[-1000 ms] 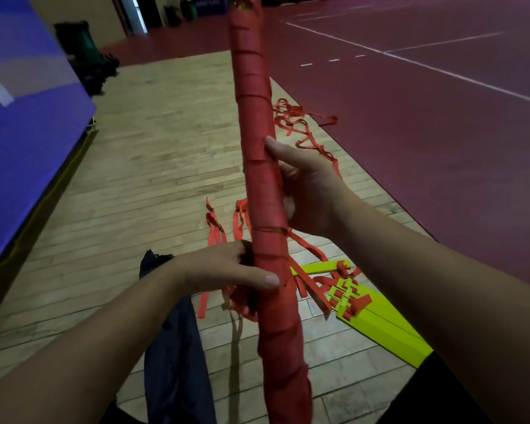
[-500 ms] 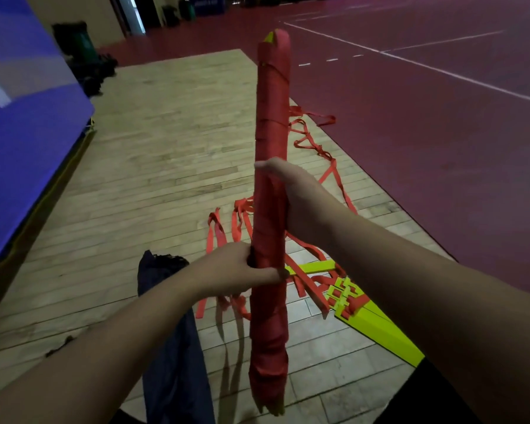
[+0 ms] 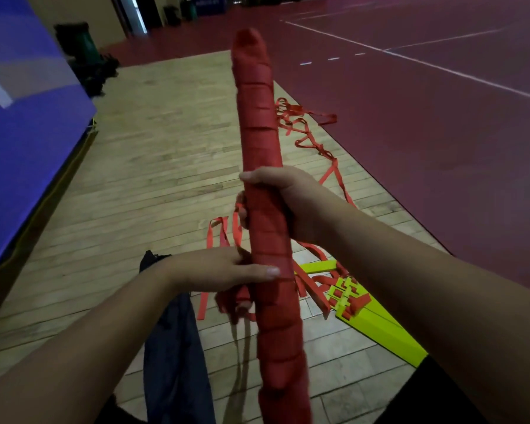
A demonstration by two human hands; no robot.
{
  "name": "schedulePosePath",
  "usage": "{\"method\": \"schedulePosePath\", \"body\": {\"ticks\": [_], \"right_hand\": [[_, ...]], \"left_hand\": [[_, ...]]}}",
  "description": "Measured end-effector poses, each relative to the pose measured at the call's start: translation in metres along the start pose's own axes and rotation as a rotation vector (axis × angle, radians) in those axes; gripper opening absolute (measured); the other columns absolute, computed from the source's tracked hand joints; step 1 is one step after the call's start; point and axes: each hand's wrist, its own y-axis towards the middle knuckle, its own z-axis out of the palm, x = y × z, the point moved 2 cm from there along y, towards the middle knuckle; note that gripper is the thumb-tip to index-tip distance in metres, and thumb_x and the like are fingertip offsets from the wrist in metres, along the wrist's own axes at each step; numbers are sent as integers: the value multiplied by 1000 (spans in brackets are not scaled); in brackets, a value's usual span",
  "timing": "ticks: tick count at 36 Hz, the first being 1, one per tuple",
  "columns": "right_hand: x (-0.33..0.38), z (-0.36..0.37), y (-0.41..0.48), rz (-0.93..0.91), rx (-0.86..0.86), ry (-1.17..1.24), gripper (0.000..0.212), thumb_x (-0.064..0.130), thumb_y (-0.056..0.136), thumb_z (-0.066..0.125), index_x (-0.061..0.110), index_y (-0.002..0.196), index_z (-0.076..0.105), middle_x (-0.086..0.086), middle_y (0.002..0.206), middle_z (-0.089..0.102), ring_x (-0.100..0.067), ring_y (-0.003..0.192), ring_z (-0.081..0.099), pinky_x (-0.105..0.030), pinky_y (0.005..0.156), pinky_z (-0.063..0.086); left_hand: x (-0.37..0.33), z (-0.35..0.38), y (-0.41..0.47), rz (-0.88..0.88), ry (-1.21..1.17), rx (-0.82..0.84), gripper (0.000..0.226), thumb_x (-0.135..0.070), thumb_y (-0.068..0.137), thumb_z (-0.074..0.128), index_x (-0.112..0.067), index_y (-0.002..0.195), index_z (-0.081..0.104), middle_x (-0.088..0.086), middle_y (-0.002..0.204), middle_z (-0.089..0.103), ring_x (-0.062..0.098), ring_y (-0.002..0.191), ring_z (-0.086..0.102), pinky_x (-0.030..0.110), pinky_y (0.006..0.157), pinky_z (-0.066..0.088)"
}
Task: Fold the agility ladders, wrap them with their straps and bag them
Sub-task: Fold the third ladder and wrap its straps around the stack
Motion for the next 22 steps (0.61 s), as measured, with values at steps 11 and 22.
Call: {"method": "schedulePosePath", "body": {"ticks": [11, 22], "right_hand": [[-1, -10, 4, -70, -309, -153, 26, 36, 92, 65, 12, 99, 57, -4, 76, 52, -18, 68, 54, -32, 67, 47], [6, 3, -9, 45, 64, 181, 45, 43, 86, 63, 1, 100, 55, -18, 82, 66, -27, 67, 66, -36, 65, 60]], "left_hand": [[8, 14, 24, -29, 105, -252, 51, -60, 79, 70, -14, 102, 70, 17, 92, 74, 29, 75, 70, 36, 69, 58], [-12, 15, 2, 153, -235, 20, 68, -65, 53, 84, -29, 106, 62, -16, 89, 76, 6, 88, 72, 21, 76, 56]]}}
